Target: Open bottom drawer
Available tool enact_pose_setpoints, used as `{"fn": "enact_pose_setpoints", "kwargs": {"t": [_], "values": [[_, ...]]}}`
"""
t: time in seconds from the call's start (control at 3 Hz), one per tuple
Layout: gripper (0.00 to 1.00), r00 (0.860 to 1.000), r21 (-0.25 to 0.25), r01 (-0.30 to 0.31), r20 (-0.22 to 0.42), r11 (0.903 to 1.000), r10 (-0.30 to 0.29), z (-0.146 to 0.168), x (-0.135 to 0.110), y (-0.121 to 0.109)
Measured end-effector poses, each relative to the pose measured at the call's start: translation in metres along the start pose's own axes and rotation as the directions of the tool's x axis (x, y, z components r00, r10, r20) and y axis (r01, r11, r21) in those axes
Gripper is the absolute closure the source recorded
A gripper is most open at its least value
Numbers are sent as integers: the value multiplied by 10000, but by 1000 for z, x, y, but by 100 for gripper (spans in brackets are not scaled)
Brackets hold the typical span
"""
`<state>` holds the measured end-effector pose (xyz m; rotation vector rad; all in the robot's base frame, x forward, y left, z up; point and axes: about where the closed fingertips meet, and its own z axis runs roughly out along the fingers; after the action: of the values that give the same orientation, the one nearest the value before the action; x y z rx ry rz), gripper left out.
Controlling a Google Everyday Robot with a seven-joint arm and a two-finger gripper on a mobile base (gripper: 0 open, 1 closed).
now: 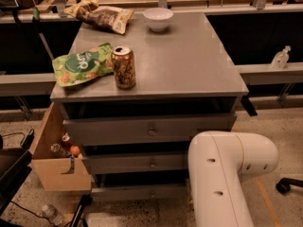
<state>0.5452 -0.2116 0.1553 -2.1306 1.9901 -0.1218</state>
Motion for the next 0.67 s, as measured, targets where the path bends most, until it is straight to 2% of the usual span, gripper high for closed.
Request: {"fn": "enact_pose_setpoints", "kwargs": {"t": [0.33, 0.67], "values": [[72, 10000, -53, -95, -22, 9999, 95, -2, 2, 2], [100, 9999, -52, -107, -29, 9999, 107, -3, 2, 2]]}}
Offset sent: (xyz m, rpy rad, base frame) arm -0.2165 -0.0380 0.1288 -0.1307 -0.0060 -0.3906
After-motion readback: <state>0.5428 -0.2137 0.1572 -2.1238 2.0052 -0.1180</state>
